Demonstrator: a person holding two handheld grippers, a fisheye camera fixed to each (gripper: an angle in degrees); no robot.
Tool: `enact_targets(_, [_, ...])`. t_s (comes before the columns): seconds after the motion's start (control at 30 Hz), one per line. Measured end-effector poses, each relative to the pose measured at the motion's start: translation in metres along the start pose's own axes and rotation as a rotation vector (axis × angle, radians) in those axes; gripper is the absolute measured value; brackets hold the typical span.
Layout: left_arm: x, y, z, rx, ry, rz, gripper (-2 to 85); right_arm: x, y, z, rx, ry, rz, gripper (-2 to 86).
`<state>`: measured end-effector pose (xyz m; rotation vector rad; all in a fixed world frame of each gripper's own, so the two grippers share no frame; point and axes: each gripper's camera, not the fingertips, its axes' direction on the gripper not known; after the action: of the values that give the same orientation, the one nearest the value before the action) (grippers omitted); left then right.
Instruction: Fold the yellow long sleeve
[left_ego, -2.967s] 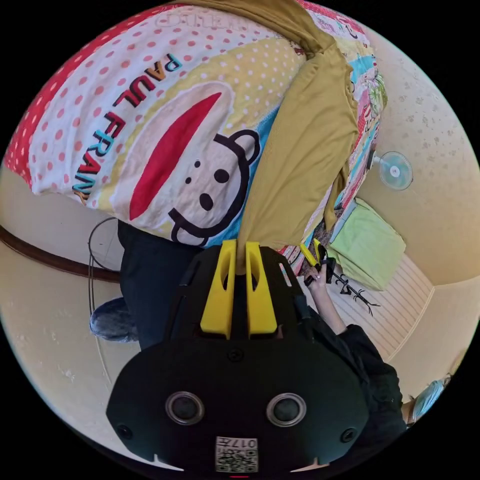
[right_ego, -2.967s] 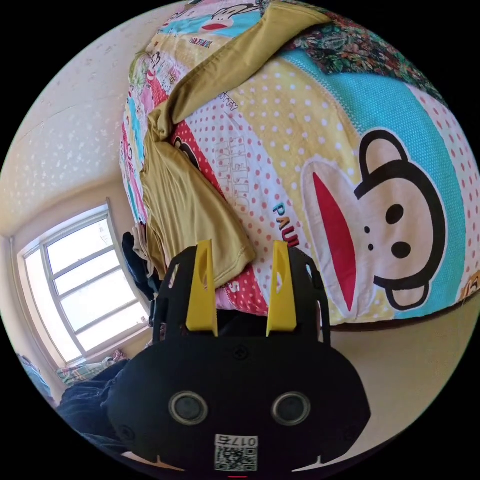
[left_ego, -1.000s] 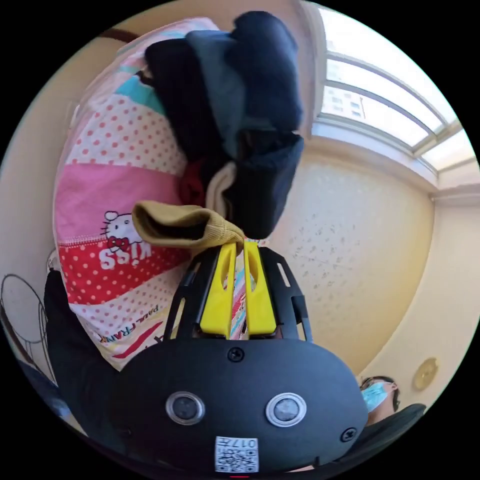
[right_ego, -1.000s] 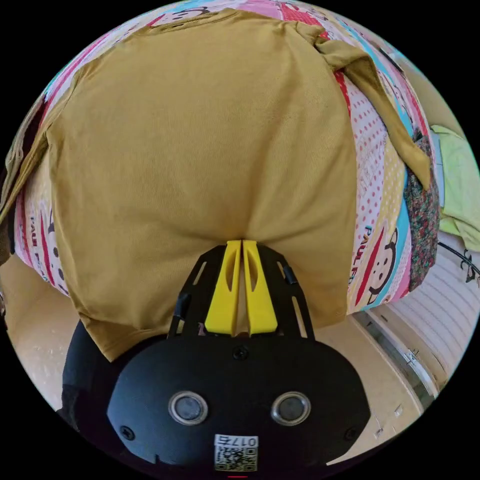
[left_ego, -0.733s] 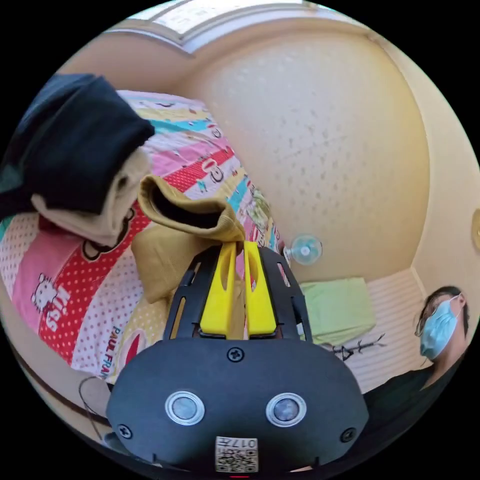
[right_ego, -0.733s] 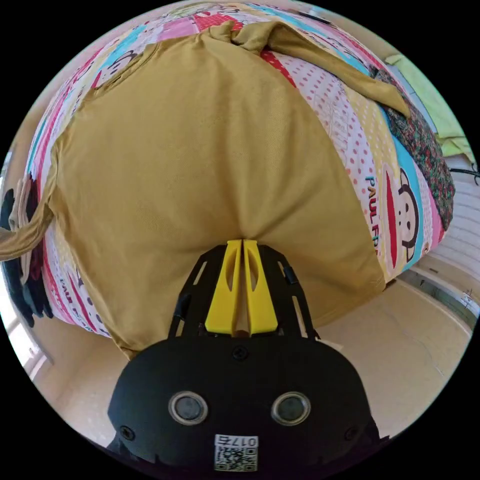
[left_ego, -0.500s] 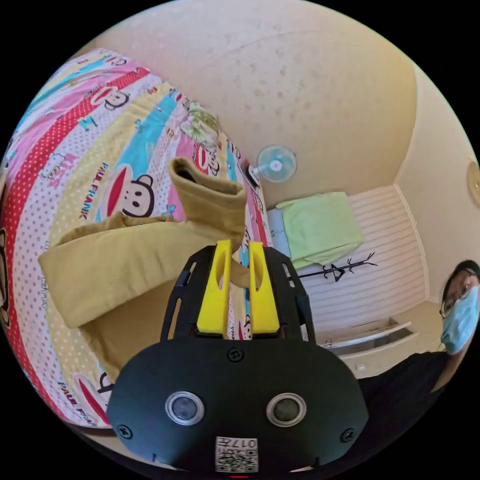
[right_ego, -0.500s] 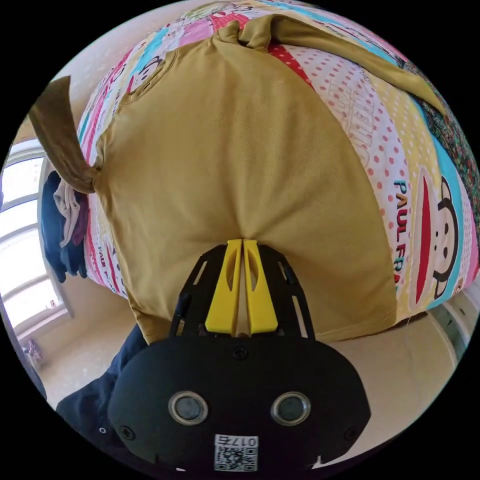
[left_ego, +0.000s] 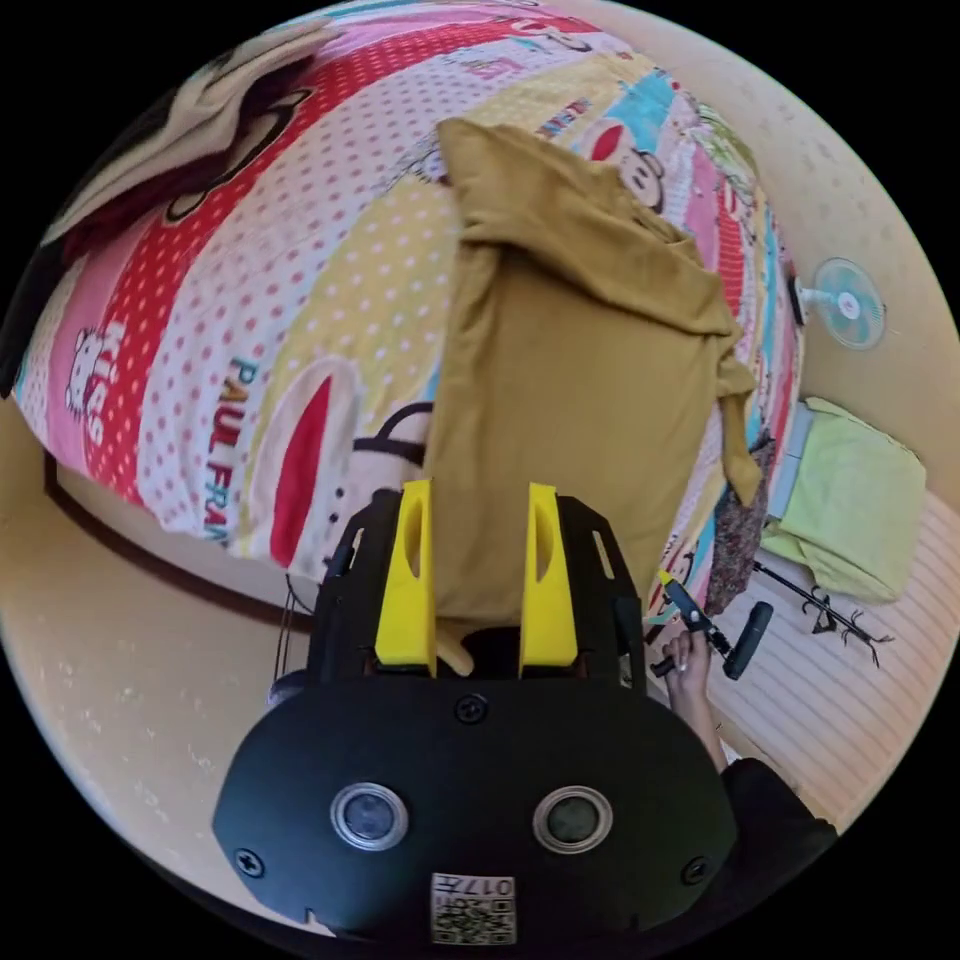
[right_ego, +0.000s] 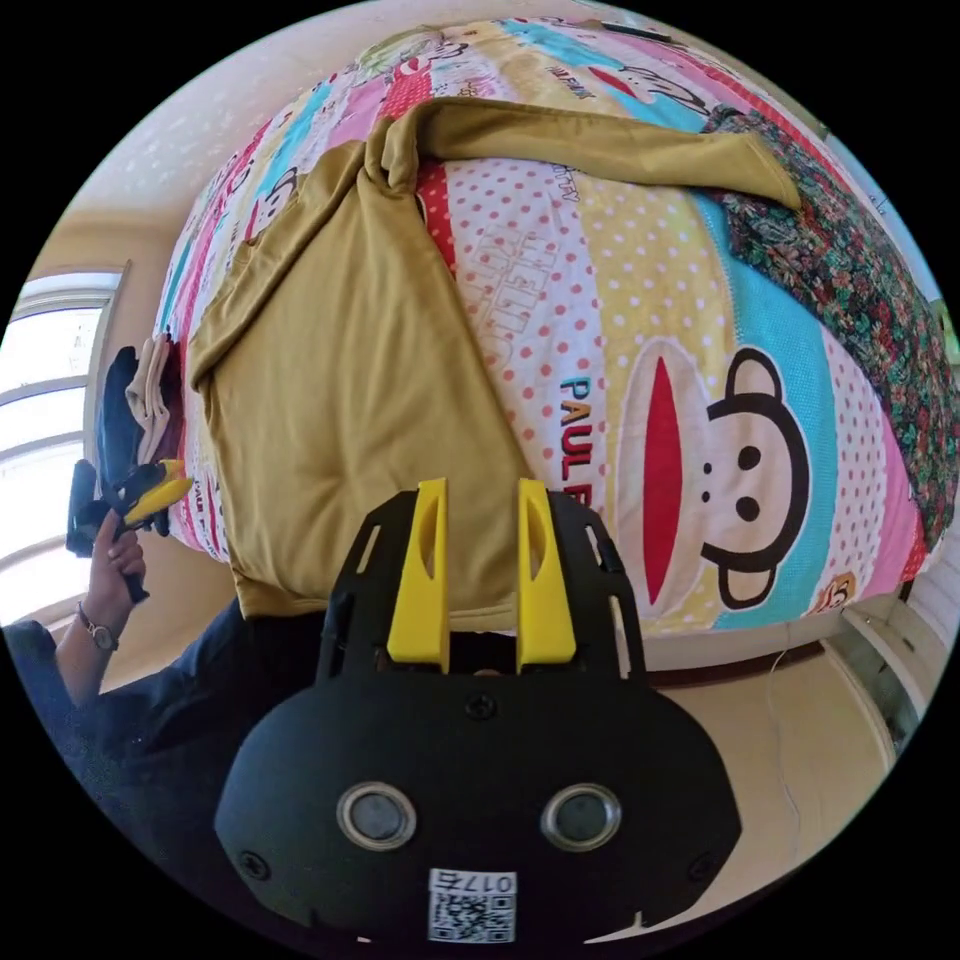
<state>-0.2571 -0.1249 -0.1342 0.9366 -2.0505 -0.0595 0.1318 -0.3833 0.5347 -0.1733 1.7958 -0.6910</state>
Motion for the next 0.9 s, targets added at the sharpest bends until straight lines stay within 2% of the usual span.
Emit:
enact_targets(0.13, [-0.054,0.02,0.078,-0.192,0.001,-0.083,11.4,-0.004,0.015,0.02,-0.162,-0.052,-0.058,9.8])
enact_targets(0.23, [-0.076,0.014,0.098,-0.217,0.04,-0.119,6.4,-0.03,0.026,0.009,-0.149,0.047,-0.179,4.8])
enact_targets(0.27, [-0.079,0.006,0.105,-0.282,0.104,-0.102,3.6,-0.04,0.024,0.0,-0.191,0.065,-0.219,4.0])
enact_targets(0.3, [-0.076,-0.001,0.108,-0.345,0.092,-0.052,3.3,-0.045,0.022,-0.007,-0.201,0.068,-0.231,3.7])
enact_targets(0.43, [-0.059,-0.004,0.096,-0.402,-0.133,0.198,2.7,-0.057,0.026,-0.067,-0.189,-0.052,-0.233,2.7])
enact_targets(0.5, [-0.069,-0.003,0.102,-0.449,-0.237,0.2,2.8,-0.056,0.031,-0.071,-0.233,-0.081,-0.209,2.6])
enact_targets(0.57, [-0.085,-0.004,0.11,-0.461,-0.309,0.156,3.3,-0.057,0.038,-0.054,-0.36,-0.08,-0.21,2.5])
enact_targets(0.63, [-0.108,-0.006,0.115,-0.453,-0.302,0.058,4.3,-0.052,0.036,-0.048,-0.439,-0.121,-0.161,2.5])
enact_targets(0.7, [-0.139,-0.007,0.114,-0.425,-0.24,-0.077,5.5,-0.041,0.022,-0.066,-0.413,-0.171,-0.082,2.9])
enact_targets(0.8, [-0.169,-0.004,0.108,-0.373,-0.169,-0.159,6.7,-0.011,-0.025,-0.126,-0.218,-0.277,0.054,5.4])
enact_targets(0.9, [-0.189,-0.002,0.105,-0.359,-0.177,-0.197,6.6,0.016,-0.106,-0.183,-0.048,-0.374,0.146,8.4])
